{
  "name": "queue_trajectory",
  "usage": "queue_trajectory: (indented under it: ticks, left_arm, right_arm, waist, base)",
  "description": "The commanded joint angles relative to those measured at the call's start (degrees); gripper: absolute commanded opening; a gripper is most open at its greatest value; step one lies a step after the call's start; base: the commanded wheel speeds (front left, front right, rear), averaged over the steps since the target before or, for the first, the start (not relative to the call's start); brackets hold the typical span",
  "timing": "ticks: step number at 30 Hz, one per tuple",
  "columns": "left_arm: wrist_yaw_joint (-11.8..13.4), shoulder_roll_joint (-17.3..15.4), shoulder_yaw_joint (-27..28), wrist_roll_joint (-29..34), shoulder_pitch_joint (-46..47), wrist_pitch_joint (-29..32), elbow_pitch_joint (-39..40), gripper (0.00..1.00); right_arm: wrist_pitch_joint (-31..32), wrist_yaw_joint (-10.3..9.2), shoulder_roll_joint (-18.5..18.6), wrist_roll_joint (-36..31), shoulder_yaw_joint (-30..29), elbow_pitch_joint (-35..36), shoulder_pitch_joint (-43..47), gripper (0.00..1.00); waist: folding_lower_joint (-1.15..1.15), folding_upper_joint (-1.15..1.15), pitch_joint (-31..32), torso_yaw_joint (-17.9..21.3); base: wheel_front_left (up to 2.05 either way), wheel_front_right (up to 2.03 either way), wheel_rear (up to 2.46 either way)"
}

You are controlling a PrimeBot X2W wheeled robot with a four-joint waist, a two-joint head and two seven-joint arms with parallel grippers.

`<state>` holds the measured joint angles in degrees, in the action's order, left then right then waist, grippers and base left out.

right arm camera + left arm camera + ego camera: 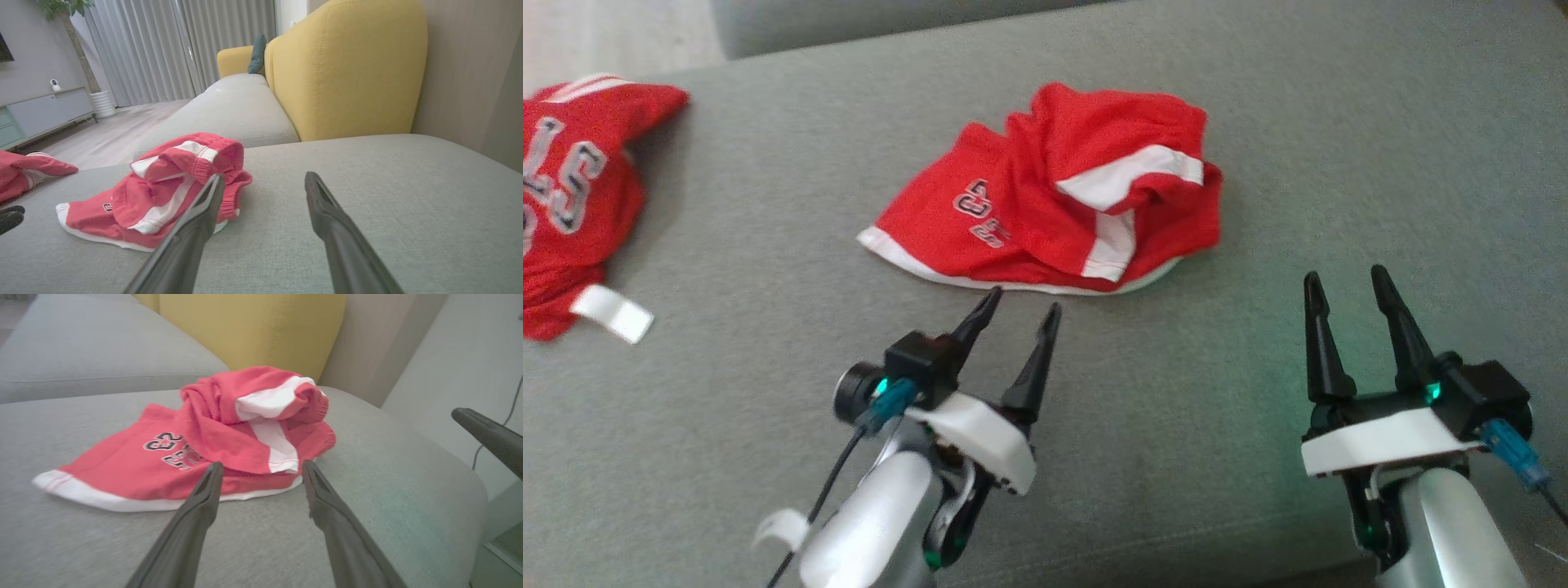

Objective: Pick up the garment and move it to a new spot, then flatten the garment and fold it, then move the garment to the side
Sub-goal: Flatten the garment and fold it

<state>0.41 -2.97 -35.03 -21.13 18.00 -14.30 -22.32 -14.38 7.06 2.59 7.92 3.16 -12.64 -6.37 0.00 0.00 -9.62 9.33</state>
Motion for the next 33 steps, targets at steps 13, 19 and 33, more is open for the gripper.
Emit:
queue_trajectory:
  ticks: [13, 19, 33]
  left_arm:
    - [1.68, 0.09, -8.99, -8.53, 12.83, -0.67, -8.91, 1.00]
    - [2.81, 0.09, -8.90, -10.29, 15.70, -0.69, -10.55, 1.00]
    - [5.10, 0.09, -4.02, -10.77, 18.18, -0.69, -11.10, 0.00]
  right_arm:
    - [-0.62, 0.43, 0.29, 2.59, 3.07, 2.85, -3.79, 1.00]
    - [-0.62, 0.43, 0.29, 3.30, 3.02, 2.99, -4.21, 1.00]
    - [-0.62, 0.43, 0.29, 3.92, 3.42, 3.36, -4.96, 1.00]
  waist:
    - [0.00, 0.00, -6.97, 8.46]
    - [0.00, 0.00, -7.98, 9.27]
    - [0.00, 0.00, -9.43, 10.44]
  base:
    - [0.00, 0.00, 0.00]
    - [0.00, 0.00, 0.00]
    - [0.00, 0.00, 0.00]
